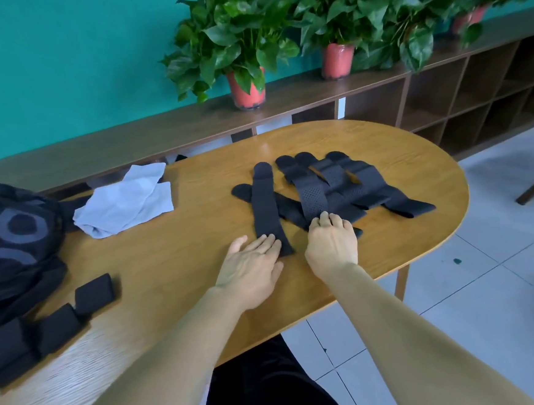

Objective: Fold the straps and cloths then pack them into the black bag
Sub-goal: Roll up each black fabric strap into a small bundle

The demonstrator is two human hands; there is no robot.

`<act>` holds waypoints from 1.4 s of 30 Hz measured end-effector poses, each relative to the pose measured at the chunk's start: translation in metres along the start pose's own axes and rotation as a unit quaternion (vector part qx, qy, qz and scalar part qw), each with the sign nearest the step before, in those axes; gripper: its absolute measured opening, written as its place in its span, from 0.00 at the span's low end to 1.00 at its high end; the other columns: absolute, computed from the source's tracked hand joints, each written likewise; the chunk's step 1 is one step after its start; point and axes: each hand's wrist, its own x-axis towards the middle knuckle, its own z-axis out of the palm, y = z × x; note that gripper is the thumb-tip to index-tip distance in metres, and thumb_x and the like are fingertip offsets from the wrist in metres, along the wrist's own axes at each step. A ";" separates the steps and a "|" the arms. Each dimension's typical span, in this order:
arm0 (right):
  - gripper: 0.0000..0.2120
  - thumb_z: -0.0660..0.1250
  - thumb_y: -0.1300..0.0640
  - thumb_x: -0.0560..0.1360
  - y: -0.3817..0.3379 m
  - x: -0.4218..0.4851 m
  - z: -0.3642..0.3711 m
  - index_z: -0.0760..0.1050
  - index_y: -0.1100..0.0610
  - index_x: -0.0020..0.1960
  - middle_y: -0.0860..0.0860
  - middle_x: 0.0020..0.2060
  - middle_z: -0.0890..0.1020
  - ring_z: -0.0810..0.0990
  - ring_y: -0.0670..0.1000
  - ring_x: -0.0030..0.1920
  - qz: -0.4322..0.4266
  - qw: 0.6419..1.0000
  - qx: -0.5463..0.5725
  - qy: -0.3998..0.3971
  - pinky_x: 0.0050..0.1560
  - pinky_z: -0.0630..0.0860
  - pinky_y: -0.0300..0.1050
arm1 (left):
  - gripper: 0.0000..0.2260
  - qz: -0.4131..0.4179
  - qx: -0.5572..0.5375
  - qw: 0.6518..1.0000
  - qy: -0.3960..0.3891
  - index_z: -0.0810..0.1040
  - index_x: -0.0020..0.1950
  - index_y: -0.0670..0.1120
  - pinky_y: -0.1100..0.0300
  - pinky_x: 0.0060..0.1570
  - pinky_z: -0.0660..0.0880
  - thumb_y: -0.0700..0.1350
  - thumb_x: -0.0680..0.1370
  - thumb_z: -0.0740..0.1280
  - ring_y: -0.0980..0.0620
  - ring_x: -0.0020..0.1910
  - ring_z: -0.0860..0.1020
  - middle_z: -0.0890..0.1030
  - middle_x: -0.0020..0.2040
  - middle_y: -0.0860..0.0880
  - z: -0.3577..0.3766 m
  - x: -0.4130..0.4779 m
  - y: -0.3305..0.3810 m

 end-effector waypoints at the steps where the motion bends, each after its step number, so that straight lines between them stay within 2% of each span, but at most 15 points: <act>1: 0.23 0.51 0.59 0.80 0.000 0.000 -0.001 0.61 0.62 0.73 0.59 0.73 0.63 0.60 0.59 0.72 0.001 1.000 -0.003 -0.003 0.71 0.58 0.52 | 0.23 -0.002 0.001 1.000 -0.002 0.52 0.79 0.48 0.53 0.74 0.41 0.52 0.84 0.46 0.57 0.77 0.50 0.52 0.79 0.52 0.000 -0.007 -0.005; 10: 0.21 0.53 0.59 0.78 -0.004 -0.001 -0.006 0.66 0.61 0.70 0.57 0.68 0.69 0.65 0.58 0.69 0.007 0.999 -0.026 -0.019 0.70 0.60 0.51 | 0.22 -0.030 -0.004 0.999 -0.025 0.55 0.78 0.50 0.49 0.73 0.39 0.52 0.84 0.46 0.58 0.77 0.52 0.54 0.78 0.53 -0.002 -0.070 -0.032; 12: 0.21 0.53 0.59 0.78 -0.005 -0.002 -0.009 0.65 0.61 0.70 0.57 0.68 0.69 0.64 0.57 0.69 0.008 0.999 -0.031 -0.020 0.70 0.59 0.51 | 0.21 -0.028 -0.009 0.999 -0.016 0.59 0.77 0.50 0.49 0.72 0.39 0.51 0.84 0.46 0.57 0.76 0.55 0.58 0.78 0.53 -0.005 -0.080 -0.035; 15: 0.21 0.55 0.59 0.77 -0.012 -0.004 -0.017 0.65 0.61 0.69 0.57 0.67 0.69 0.65 0.58 0.68 -0.006 1.000 -0.030 0.004 0.70 0.59 0.51 | 0.18 -0.031 -0.018 0.999 0.041 0.70 0.69 0.51 0.51 0.69 0.41 0.51 0.84 0.48 0.57 0.73 0.62 0.68 0.73 0.55 -0.010 -0.087 -0.037; 18: 0.20 0.57 0.60 0.75 -0.029 -0.009 -0.026 0.67 0.60 0.67 0.57 0.65 0.72 0.68 0.58 0.66 -0.062 0.997 -0.013 0.051 0.68 0.61 0.51 | 0.18 -0.056 -0.051 0.993 0.094 0.71 0.70 0.52 0.52 0.70 0.44 0.51 0.84 0.50 0.57 0.72 0.63 0.68 0.73 0.55 -0.012 -0.082 -0.039; 21: 0.16 0.59 0.66 0.70 -0.052 -0.020 -0.033 0.74 0.61 0.57 0.57 0.54 0.79 0.75 0.60 0.56 -0.158 0.983 0.043 0.086 0.61 0.66 0.51 | 0.16 -0.070 -0.052 0.991 0.101 0.73 0.68 0.53 0.55 0.69 0.46 0.50 0.83 0.53 0.57 0.70 0.66 0.71 0.71 0.55 -0.011 -0.070 -0.043; 24: 0.14 0.59 0.66 0.69 -0.071 -0.032 -0.032 0.77 0.59 0.50 0.53 0.46 0.81 0.75 0.59 0.52 -0.241 0.965 0.088 0.061 0.55 0.65 0.48 | 0.14 -0.072 -0.037 0.993 0.080 0.77 0.60 0.53 0.56 0.66 0.45 0.51 0.82 0.55 0.57 0.62 0.73 0.77 0.63 0.56 -0.004 -0.065 -0.049; 27: 0.10 0.54 0.63 0.71 -0.085 -0.038 -0.025 0.73 0.56 0.45 0.48 0.43 0.78 0.74 0.54 0.53 -0.289 0.951 0.107 0.011 0.57 0.65 0.45 | 0.13 -0.069 -0.038 0.993 0.092 0.78 0.57 0.53 0.55 0.66 0.48 0.53 0.80 0.57 0.58 0.57 0.75 0.79 0.59 0.58 0.008 -0.068 -0.054; 28: 0.09 0.54 0.63 0.72 -0.089 -0.037 -0.023 0.72 0.56 0.46 0.48 0.45 0.78 0.73 0.54 0.55 -0.296 0.949 0.103 -0.008 0.59 0.64 0.45 | 0.13 -0.067 -0.037 0.992 0.102 0.79 0.57 0.54 0.55 0.66 0.48 0.53 0.79 0.57 0.58 0.57 0.76 0.79 0.59 0.59 0.012 -0.069 -0.055; 30: 0.13 0.56 0.63 0.75 -0.097 -0.031 -0.017 0.74 0.57 0.57 0.50 0.60 0.76 0.69 0.54 0.65 -0.299 0.950 0.083 -0.041 0.64 0.60 0.45 | 0.14 -0.059 -0.030 0.991 0.118 0.80 0.56 0.54 0.55 0.65 0.48 0.54 0.79 0.57 0.58 0.56 0.76 0.80 0.57 0.59 0.016 -0.074 -0.057; 32: 0.20 0.56 0.63 0.76 -0.106 -0.023 -0.013 0.70 0.56 0.66 0.50 0.71 0.67 0.62 0.53 0.71 -0.288 0.953 0.074 -0.063 0.69 0.57 0.46 | 0.14 -0.048 -0.033 0.989 0.135 0.81 0.55 0.53 0.55 0.65 0.47 0.54 0.78 0.58 0.57 0.57 0.77 0.80 0.57 0.58 0.019 -0.081 -0.061; 34: 0.21 0.56 0.63 0.76 -0.118 -0.013 -0.013 0.68 0.55 0.68 0.50 0.72 0.65 0.61 0.53 0.71 -0.280 0.955 0.069 -0.072 0.69 0.58 0.46 | 0.13 -0.041 -0.037 0.988 0.146 0.81 0.54 0.53 0.55 0.65 0.47 0.54 0.78 0.59 0.57 0.57 0.77 0.80 0.57 0.58 0.019 -0.086 -0.066; 38: 0.21 0.57 0.62 0.75 -0.141 0.009 -0.013 0.67 0.55 0.68 0.50 0.68 0.69 0.63 0.54 0.68 -0.256 0.962 0.041 -0.081 0.66 0.62 0.49 | 0.12 -0.029 -0.044 0.986 0.159 0.84 0.50 0.52 0.53 0.65 0.50 0.54 0.75 0.63 0.56 0.54 0.80 0.83 0.55 0.55 0.021 -0.098 -0.077; 42: 0.19 0.57 0.62 0.75 -0.159 0.027 -0.014 0.69 0.53 0.65 0.50 0.66 0.70 0.65 0.54 0.65 -0.242 0.966 -0.005 -0.088 0.62 0.63 0.50 | 0.15 -0.026 -0.067 0.984 0.163 0.84 0.52 0.52 0.53 0.66 0.49 0.55 0.75 0.62 0.57 0.57 0.79 0.82 0.58 0.56 0.025 -0.111 -0.087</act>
